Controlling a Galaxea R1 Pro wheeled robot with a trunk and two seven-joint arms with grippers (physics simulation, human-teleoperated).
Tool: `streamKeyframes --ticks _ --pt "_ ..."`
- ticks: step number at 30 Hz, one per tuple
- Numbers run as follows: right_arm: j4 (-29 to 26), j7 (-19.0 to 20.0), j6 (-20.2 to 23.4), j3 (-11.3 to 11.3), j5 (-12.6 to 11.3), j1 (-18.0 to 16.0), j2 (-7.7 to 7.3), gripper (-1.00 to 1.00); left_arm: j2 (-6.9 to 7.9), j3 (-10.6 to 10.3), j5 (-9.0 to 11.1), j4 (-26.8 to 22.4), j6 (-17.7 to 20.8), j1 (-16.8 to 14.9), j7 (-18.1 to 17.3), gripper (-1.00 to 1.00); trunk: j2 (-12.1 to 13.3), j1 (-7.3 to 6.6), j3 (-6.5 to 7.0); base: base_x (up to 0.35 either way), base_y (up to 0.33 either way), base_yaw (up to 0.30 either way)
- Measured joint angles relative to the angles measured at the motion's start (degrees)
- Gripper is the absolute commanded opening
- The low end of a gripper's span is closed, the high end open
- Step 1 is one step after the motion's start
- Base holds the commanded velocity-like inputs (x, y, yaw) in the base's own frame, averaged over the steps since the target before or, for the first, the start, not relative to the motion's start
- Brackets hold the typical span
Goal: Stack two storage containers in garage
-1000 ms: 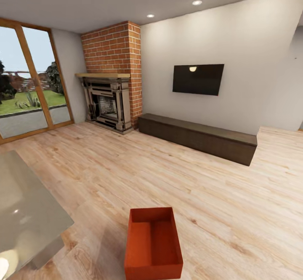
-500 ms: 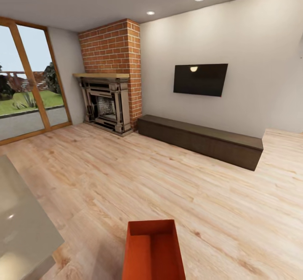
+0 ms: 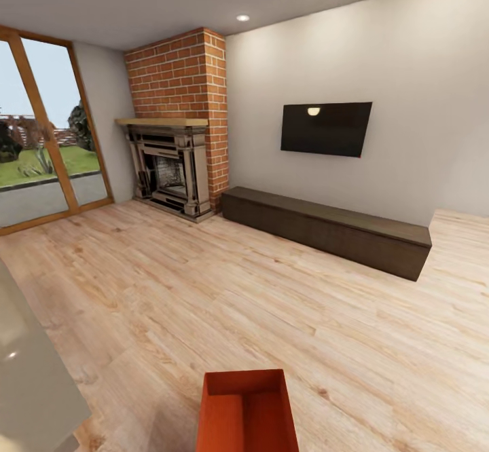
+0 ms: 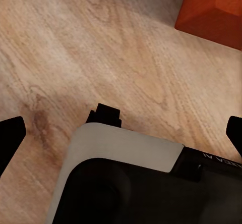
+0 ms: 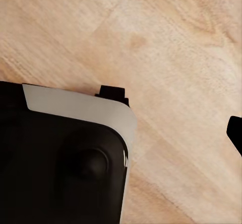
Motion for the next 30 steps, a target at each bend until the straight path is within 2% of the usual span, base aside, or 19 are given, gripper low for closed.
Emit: streamKeyframes --ticks 10,30 --pt "0.0 -0.01 0.05 0.0 0.0 0.01 0.0 1.0 0.0 0.0 0.03 0.0 0.0 0.0 0.07 1.0 0.0 0.0 0.0 0.002 -0.121 0.0" --pt "0.0 0.0 0.05 0.08 0.08 0.0 0.08 1.0 0.0 0.0 0.07 0.0 0.0 0.0 0.08 1.0 0.0 0.0 0.0 0.0 -0.004 0.0"
